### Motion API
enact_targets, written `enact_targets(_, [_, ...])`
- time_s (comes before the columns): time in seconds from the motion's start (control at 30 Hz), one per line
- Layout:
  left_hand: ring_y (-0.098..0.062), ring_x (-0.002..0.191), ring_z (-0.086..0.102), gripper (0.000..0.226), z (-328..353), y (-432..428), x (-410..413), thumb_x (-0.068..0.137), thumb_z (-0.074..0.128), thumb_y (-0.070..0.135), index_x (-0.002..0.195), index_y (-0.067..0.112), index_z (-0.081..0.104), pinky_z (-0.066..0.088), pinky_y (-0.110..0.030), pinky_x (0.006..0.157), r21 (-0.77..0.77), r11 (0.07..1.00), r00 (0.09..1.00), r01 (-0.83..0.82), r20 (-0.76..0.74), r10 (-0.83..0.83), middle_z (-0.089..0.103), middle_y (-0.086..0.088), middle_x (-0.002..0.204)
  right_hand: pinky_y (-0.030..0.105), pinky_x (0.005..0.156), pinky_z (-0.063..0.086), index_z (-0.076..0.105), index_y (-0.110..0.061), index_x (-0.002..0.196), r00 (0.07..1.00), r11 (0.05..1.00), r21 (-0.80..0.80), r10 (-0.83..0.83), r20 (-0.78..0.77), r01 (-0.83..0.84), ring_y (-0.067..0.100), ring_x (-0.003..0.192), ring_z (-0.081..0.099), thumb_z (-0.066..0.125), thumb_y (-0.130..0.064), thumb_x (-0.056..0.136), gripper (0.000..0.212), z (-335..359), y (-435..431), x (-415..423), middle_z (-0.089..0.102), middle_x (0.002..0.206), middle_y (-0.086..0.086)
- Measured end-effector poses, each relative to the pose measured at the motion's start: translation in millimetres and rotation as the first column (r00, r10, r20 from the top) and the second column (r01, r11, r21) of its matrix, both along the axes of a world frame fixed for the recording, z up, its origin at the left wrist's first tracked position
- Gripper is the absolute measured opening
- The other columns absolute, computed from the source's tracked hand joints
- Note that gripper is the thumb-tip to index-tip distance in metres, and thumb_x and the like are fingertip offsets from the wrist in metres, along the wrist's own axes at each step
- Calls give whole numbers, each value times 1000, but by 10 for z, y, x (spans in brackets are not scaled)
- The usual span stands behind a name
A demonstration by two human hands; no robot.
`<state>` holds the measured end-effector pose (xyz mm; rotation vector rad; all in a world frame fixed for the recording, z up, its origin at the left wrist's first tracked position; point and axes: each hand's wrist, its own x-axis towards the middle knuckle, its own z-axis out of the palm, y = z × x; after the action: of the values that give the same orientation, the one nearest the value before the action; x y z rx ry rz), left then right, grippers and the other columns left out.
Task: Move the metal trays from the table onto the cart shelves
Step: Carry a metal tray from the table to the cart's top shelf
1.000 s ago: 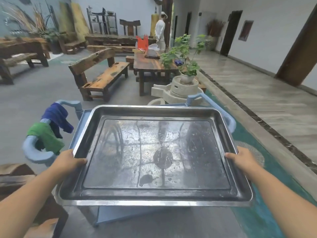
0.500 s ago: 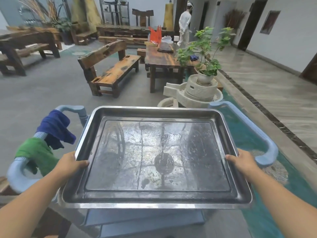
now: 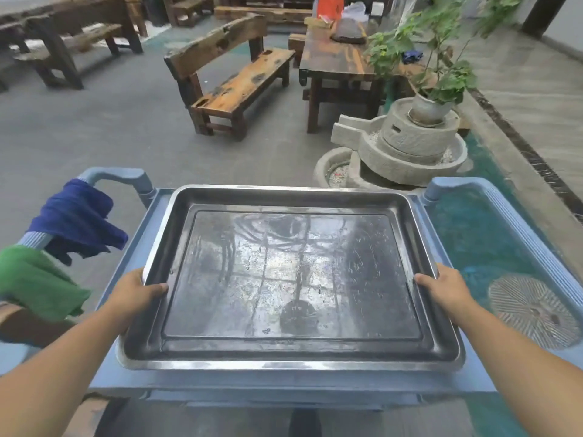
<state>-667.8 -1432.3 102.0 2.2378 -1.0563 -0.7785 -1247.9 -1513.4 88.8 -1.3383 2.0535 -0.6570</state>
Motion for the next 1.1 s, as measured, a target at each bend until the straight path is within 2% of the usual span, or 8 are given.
enact_targets(0.13, [-17, 65, 61, 15, -205, -53, -43, 83, 75, 11, 87, 15, 62, 42, -24, 55, 40, 999, 1000, -28, -4, 29, 65, -3, 75, 37, 68, 43, 65, -2, 92, 1000, 999, 50, 4, -1, -4, 36, 82, 62, 72, -18, 85, 19, -232, -95, 1, 67, 89, 23])
enact_targets(0.23, [-16, 63, 60, 16, -313, -102, -19, 84, 75, 14, 87, 17, 60, 40, -24, 53, 72, 997, 999, -33, 20, 32, 62, 2, 71, 33, 60, 39, 59, -11, 76, 1000, 999, 53, 3, -17, -2, 26, 67, 55, 71, -18, 86, 17, -289, -154, 50, 63, 75, 11])
enact_targets(0.4, [-24, 69, 61, 17, -388, -226, 30, 85, 74, 19, 94, 17, 59, 52, -40, 72, 91, 996, 999, -21, 47, 17, 64, -5, 80, 33, 58, 35, 58, -10, 78, 995, 999, 54, 8, -99, -3, 26, 64, 51, 70, -23, 87, 20, -277, -235, 100, 54, 65, 3])
enact_targets(0.5, [-24, 68, 60, 16, -417, -234, 41, 84, 74, 20, 91, 17, 60, 50, -40, 73, 95, 995, 998, -10, 71, 3, 65, -8, 82, 30, 52, 29, 48, -20, 66, 988, 998, 61, 23, -152, -14, 17, 59, 45, 69, -23, 88, 30, -300, -222, 115, 47, 62, -5])
enact_targets(0.7, [-33, 78, 65, 18, -457, -206, 21, 83, 74, 20, 95, 16, 61, 52, -41, 73, 74, 997, 994, -5, 107, -3, 68, -10, 85, 32, 59, 32, 50, -18, 78, 975, 1000, 30, 14, -223, -7, 26, 68, 50, 68, -27, 86, 22, -374, -220, 127, 52, 68, -2])
enact_targets(0.8, [-36, 90, 63, 40, -437, -187, -27, 84, 73, 22, 116, 17, 50, 49, -43, 74, 65, 998, 988, -18, 152, 8, 64, -11, 100, 39, 71, 43, 53, -13, 105, 960, 999, -44, -43, -277, 32, 30, 83, 54, 67, -35, 85, 32, -383, -182, 166, 57, 90, 5])
enact_targets(0.97, [-29, 131, 38, 67, -281, -106, -317, 85, 73, 17, 140, 18, 35, 35, -40, 110, -191, 976, 940, 102, 338, -32, 36, -12, 141, 43, 96, 44, 47, -12, 122, 926, 969, -231, -2, -377, -92, 32, 119, 47, 64, -30, 86, 43, -313, -49, 321, 39, 132, 11])
enact_targets(1.1, [-14, 137, 31, 66, -152, 63, -792, 86, 69, 38, 141, 21, 39, 25, -30, 112, -217, 908, 916, 358, 267, -298, 32, -1, 148, 44, 113, 32, 42, -12, 136, 906, 949, -92, 253, -340, -300, 26, 141, 28, 60, -47, 88, 63, -164, 183, 661, 26, 150, 6])
